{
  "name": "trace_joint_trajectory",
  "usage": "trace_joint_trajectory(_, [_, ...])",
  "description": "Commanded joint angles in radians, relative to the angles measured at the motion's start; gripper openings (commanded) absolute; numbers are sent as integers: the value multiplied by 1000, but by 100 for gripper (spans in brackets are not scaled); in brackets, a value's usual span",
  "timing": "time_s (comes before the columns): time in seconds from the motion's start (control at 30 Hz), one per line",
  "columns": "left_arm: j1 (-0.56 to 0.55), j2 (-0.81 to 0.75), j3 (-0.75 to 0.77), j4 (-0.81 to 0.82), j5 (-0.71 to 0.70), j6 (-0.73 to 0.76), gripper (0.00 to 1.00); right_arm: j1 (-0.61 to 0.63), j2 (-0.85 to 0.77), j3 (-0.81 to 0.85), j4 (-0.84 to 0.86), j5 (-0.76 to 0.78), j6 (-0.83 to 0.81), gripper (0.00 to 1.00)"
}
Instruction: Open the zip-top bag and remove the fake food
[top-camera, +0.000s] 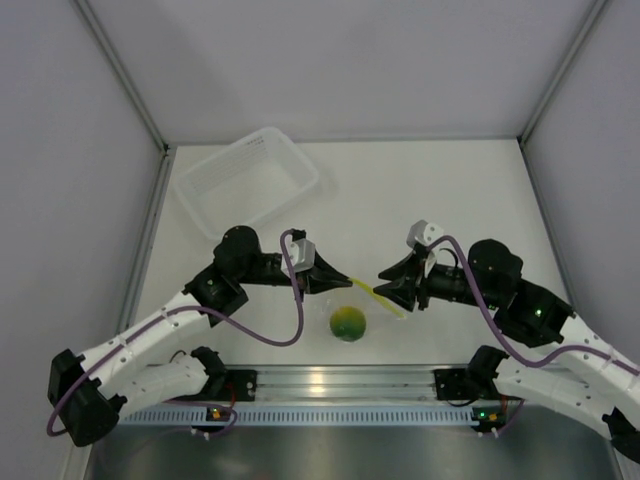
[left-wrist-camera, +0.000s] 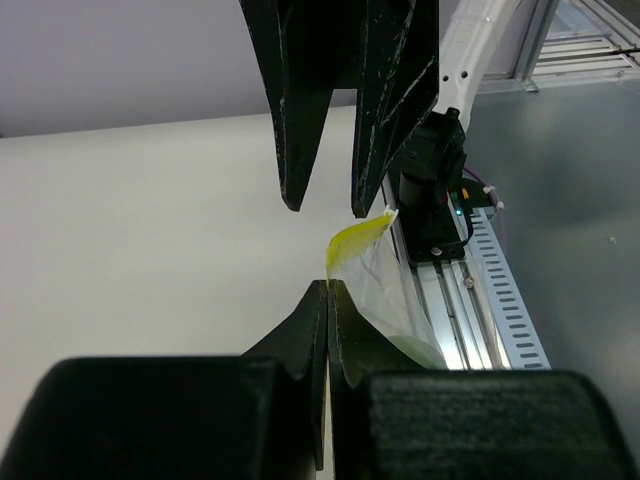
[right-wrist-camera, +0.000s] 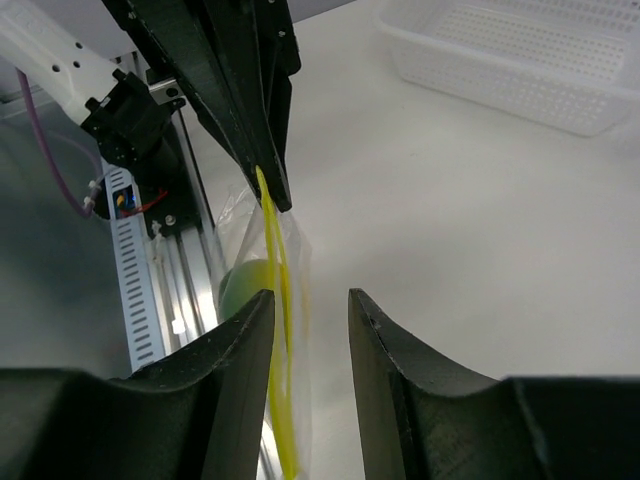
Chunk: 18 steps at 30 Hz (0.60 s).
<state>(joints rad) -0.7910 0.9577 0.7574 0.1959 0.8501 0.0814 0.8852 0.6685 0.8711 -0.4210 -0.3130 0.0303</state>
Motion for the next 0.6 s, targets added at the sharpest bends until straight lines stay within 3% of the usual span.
trace_joint_trajectory(0.0, [10,9,51,28,75,9,0,-5,3,-7,54,-49,0,37])
trace_joint_trajectory(0.57, [32,24,68,30,119,3,0,-6,11,-35,67,-8,-9,33])
